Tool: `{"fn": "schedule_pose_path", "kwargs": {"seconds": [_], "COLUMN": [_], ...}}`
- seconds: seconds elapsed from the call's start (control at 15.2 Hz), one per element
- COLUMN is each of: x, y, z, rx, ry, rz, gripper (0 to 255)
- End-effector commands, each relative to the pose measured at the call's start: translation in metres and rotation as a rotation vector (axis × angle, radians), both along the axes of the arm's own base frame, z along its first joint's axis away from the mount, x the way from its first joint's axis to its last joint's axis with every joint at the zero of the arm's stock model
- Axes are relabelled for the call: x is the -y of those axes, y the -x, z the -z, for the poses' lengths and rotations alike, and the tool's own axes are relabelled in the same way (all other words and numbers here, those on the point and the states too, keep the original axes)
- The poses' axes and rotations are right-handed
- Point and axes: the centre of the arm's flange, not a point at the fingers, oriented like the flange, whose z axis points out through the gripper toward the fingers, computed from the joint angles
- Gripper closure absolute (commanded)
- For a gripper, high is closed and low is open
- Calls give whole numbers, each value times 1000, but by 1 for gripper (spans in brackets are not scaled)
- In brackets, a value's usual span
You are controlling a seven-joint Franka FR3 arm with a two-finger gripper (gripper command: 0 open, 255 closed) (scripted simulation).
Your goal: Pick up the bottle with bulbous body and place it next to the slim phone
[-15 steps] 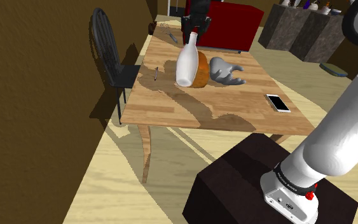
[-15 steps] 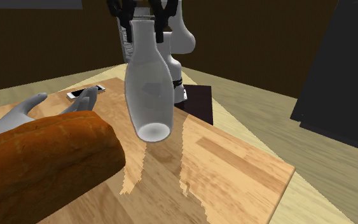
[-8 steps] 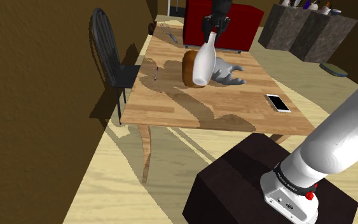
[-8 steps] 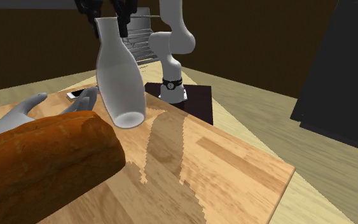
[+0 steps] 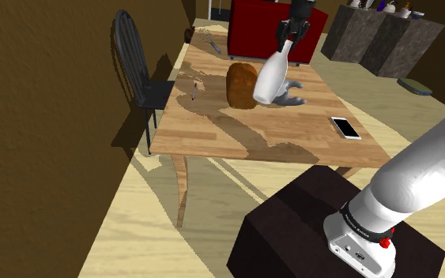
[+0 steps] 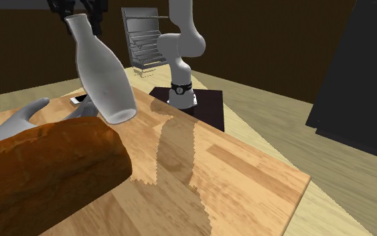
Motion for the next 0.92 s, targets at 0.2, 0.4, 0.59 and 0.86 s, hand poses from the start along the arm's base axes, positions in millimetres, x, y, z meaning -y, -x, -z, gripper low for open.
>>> {"fn": "schedule_pose_path", "kwargs": {"seconds": [0.2, 0.4, 0.59, 0.86], "x": [66, 103, 141, 190], "y": [24, 37, 51, 69], "z": [3, 3, 3, 3], "rx": [-9, -9, -9, -9], "ry": [2, 2, 2, 2], "rz": [3, 3, 3, 3], "gripper": [255, 255, 255, 255]}}
